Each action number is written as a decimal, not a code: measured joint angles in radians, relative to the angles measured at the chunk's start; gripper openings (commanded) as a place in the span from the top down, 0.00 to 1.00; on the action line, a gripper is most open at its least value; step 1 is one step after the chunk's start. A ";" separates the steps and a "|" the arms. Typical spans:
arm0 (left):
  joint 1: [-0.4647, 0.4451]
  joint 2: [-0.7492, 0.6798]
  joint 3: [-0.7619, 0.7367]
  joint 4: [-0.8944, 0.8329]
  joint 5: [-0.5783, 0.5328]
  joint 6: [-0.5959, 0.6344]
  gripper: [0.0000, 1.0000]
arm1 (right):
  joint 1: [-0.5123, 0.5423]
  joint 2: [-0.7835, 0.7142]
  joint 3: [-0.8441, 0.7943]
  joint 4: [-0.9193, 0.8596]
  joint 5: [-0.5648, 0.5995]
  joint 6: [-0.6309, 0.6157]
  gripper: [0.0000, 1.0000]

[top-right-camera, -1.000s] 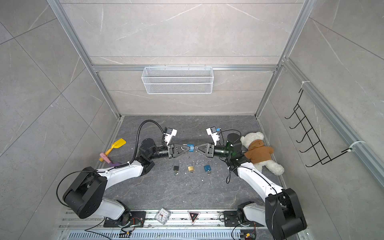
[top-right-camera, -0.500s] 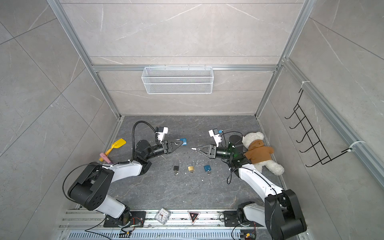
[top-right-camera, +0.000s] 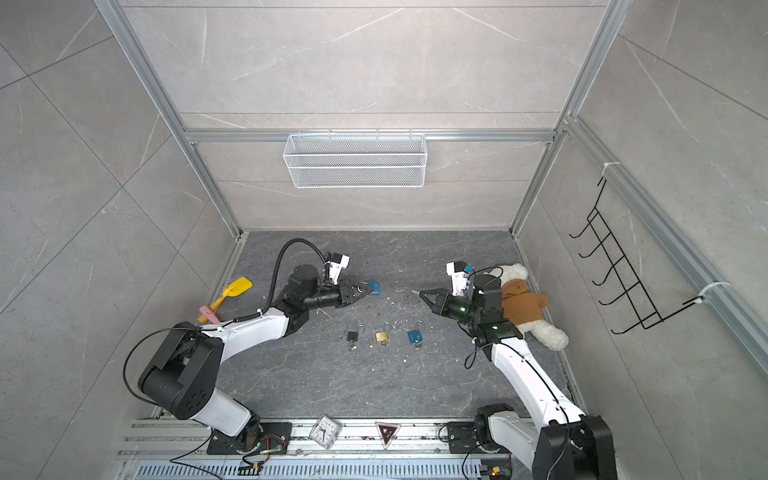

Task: Lock with the key

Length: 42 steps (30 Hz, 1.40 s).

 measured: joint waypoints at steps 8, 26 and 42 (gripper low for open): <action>-0.028 0.132 0.192 -0.227 0.002 0.149 1.00 | -0.049 -0.021 -0.080 -0.031 0.135 0.000 1.00; -0.207 0.467 0.684 -0.806 0.009 0.532 1.00 | -0.198 0.008 -0.307 0.205 0.248 0.139 1.00; -0.266 0.879 1.210 -1.131 0.066 0.687 1.00 | -0.208 0.224 -0.394 0.550 0.180 0.226 1.00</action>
